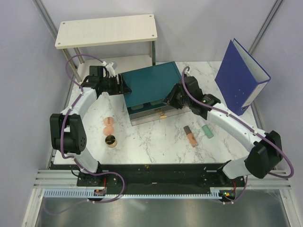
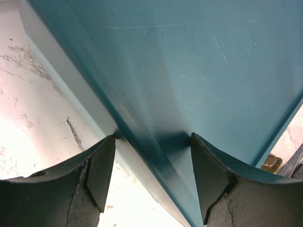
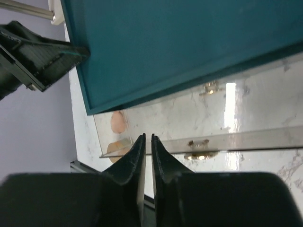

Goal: Organize the makeup

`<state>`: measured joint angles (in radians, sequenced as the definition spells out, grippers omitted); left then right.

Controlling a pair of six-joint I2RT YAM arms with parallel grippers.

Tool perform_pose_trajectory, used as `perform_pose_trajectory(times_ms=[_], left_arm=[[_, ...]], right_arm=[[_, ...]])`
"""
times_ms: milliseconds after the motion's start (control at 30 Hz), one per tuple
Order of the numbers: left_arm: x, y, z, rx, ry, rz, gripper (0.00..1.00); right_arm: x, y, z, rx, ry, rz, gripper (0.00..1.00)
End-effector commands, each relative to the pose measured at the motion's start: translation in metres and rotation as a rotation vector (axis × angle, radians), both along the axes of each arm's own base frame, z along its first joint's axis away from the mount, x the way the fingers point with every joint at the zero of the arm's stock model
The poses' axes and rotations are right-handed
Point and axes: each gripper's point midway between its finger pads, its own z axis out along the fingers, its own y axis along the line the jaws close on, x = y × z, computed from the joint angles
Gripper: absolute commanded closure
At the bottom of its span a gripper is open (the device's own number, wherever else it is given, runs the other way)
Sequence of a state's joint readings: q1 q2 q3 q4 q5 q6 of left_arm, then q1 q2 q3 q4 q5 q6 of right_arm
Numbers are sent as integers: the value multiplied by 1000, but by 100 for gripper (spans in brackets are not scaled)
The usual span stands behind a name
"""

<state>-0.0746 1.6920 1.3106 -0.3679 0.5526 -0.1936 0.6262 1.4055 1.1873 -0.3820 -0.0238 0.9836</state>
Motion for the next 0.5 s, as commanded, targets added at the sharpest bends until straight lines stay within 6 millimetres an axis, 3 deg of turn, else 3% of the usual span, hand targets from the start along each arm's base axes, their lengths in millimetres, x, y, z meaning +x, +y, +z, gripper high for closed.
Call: perform_pose_trajectory(times_ms=[0, 100, 267, 467], left_arm=[[3, 6, -11, 64, 8, -1, 29], [3, 6, -10, 65, 8, 0, 29], [3, 7, -10, 67, 11, 2, 29], [2, 8, -11, 71, 12, 2, 29]], right_arm=[[27, -8, 17, -194, -114, 50, 92], [34, -3, 12, -208, -103, 70, 100], [30, 1, 3, -210, -82, 115, 100], [20, -10, -6, -298, -93, 180, 100]])
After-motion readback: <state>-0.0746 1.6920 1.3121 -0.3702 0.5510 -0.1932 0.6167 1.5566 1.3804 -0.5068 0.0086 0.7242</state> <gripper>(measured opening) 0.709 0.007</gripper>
